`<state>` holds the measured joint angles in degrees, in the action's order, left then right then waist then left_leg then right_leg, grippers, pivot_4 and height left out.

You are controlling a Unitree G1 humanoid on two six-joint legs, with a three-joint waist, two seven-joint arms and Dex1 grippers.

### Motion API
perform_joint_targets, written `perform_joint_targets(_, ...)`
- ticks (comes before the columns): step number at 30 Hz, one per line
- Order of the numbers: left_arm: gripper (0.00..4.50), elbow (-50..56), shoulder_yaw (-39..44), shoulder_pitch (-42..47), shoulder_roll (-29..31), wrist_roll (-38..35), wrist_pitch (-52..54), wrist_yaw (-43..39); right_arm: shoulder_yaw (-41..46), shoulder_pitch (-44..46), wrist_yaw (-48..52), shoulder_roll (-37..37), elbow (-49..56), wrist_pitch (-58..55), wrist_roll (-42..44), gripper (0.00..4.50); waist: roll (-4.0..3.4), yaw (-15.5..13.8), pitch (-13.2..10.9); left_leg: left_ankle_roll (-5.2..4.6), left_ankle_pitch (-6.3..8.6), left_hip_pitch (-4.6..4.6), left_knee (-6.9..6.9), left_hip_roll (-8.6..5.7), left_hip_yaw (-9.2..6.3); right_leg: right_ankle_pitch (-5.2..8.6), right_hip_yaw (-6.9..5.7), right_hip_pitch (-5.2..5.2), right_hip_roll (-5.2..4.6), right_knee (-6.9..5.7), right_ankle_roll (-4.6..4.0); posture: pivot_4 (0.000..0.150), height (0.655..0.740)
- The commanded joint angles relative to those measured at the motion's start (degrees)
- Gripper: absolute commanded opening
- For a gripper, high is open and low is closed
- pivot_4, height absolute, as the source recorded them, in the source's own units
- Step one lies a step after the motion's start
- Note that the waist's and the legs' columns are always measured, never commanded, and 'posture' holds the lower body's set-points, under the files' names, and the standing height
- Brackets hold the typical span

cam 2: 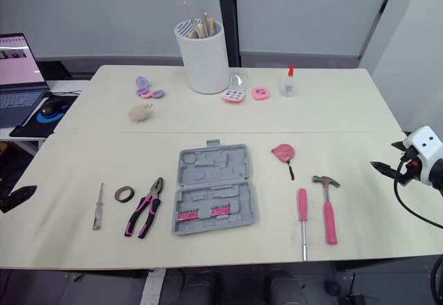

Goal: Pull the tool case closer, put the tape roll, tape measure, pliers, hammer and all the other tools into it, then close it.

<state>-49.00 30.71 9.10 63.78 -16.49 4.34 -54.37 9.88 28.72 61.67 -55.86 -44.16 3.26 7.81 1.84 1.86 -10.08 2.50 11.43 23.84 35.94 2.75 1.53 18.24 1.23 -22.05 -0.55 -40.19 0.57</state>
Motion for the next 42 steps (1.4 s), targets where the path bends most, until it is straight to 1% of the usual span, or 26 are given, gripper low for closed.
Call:
perform_joint_targets(1,4.47,0.5,1.0,0.4,1.9,-0.2,-0.6,0.5,0.9,0.6,0.3,-1.8,0.4,0.9,0.2,4.50,0.00,0.0,0.0,0.00,0.00,0.00,0.00,0.00,0.00,0.00,0.00,0.00,0.00,0.00,0.00,0.150,0.7400)
perform_joint_targets(10,4.47,0.0,0.6,2.2,1.2,-0.5,-0.9,0.0,1.2,0.0,0.4,-2.0,0.0,1.6,0.1,4.50,0.00,0.0,0.0,0.00,0.00,0.00,0.01,0.00,0.01,0.00,0.00,0.00,0.00,-0.01,0.00,0.150,0.7400)
perform_joint_targets(18,4.47,-1.0,0.7,2.1,1.3,-0.4,-1.7,-0.6,1.3,-1.3,0.6,-2.5,0.5,1.6,0.2,4.50,0.00,0.0,0.0,0.00,0.00,0.00,0.01,0.00,0.01,0.00,0.00,0.00,0.00,-0.02,0.00,0.150,0.7400)
perform_joint_targets(38,4.47,-1.8,0.4,2.2,2.0,-0.1,-2.4,-1.8,1.0,0.0,1.1,-2.2,0.2,1.2,0.4,4.50,0.00,0.0,0.0,0.00,0.00,-0.01,0.02,0.00,0.01,0.00,0.00,-0.01,0.00,-0.05,0.00,0.150,0.7400)
perform_joint_targets(42,4.47,-1.2,1.5,1.8,1.9,-1.2,-1.4,-2.4,0.4,0.3,1.3,-2.2,0.8,0.7,0.1,4.50,0.00,0.0,0.0,0.00,0.00,-0.01,0.02,0.00,0.01,0.00,0.01,-0.01,0.00,-0.05,0.00,0.150,0.7400)
